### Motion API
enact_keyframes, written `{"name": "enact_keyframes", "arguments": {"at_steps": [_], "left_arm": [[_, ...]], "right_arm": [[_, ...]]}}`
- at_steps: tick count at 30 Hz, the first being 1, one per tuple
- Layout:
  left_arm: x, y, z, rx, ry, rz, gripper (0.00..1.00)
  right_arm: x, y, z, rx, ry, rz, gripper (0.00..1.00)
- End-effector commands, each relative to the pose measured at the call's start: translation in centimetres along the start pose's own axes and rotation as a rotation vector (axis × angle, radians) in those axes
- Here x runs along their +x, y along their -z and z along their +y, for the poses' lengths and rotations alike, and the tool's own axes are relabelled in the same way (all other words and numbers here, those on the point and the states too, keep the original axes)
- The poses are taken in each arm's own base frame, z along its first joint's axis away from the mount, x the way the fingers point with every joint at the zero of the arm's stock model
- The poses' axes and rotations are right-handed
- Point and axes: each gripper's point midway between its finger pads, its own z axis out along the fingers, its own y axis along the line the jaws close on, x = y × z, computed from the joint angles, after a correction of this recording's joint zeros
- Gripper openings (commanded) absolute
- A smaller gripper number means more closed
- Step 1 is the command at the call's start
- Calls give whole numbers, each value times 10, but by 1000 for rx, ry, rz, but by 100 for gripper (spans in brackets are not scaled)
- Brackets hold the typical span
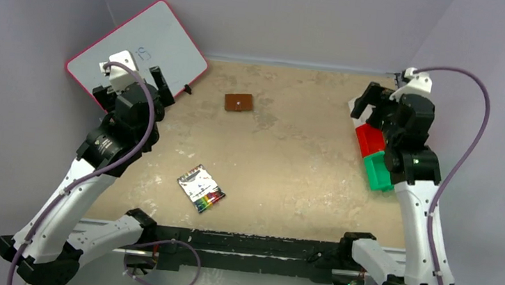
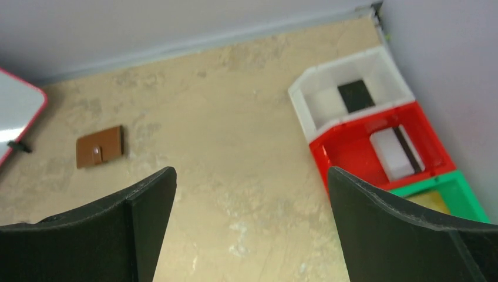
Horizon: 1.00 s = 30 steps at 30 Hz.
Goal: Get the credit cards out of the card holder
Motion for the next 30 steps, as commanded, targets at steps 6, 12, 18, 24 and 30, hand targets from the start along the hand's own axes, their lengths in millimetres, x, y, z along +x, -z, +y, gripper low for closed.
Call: {"name": "enact_keyframes", "arguments": {"at_steps": [6,12,18,24,30], "left_arm": [[48,-15,21,-54,95,103,100],[122,-17,-60,297,214,362,99],[226,48,-147,521,37,679,99],[320,161,-189,695,-102,902,97],[373,206,-169,674,-191,1025,96]], "right_arm": [[73,20,11,-178,-108,83,100],[105,16,18,-250,-138,161,100],[121,13,25,-298,-164,209,100],[137,14,23,-297,-182,247,100],[138,11,23,-284,-208,250,100]]}}
